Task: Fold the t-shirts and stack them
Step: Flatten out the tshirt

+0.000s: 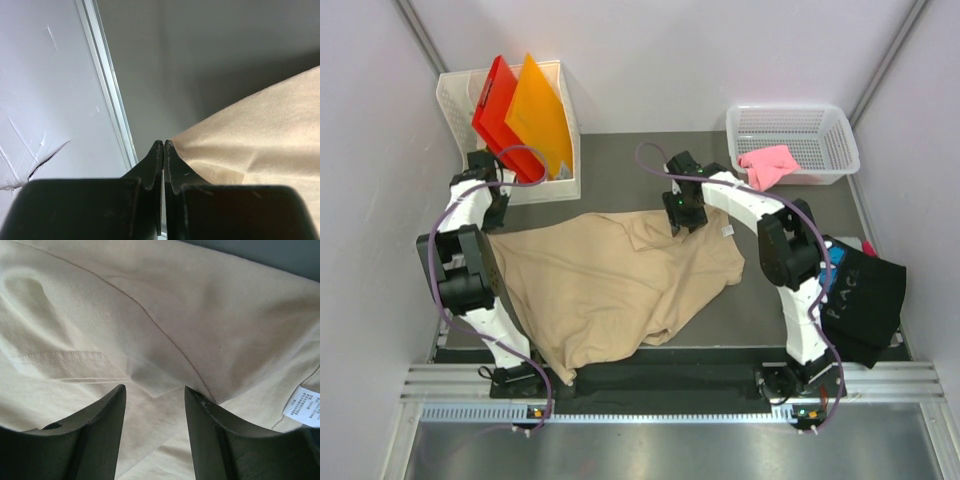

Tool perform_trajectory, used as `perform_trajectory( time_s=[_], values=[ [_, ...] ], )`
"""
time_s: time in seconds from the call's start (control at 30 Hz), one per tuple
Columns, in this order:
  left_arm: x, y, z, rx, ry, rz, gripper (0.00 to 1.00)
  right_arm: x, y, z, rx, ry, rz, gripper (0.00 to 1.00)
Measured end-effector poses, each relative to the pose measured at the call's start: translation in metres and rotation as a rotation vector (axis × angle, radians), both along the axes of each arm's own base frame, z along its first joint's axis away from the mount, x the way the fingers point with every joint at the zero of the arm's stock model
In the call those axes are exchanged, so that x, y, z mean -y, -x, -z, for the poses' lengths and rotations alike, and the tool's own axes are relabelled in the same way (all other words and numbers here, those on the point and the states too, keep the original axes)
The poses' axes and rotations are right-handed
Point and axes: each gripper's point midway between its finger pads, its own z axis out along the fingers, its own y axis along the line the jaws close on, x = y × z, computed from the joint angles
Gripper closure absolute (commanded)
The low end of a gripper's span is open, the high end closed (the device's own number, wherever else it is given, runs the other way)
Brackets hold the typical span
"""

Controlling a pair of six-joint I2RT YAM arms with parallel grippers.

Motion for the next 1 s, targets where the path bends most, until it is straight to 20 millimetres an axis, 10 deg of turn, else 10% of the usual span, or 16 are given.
perform_trajectory(
  time_s=[0.53, 0.77, 1.0],
  values=[
    [0.005, 0.009, -0.008, 0.009, 0.012, 0.006, 1.00, 0.021, -0.020, -0.006, 0.030, 0.009, 0.059, 0.62],
    [0.006, 0.016, -0.016, 0.019, 0.009, 0.008, 1.00, 0.015, -0.035, -0.011, 0.062, -0.010, 0.064, 0.98],
    [0.007, 0.021, -0.022, 0.019, 0.005, 0.016, 1.00, 0.022, -0.039, -0.002, 0.047, -0.005, 0.089, 1.00]
  ],
)
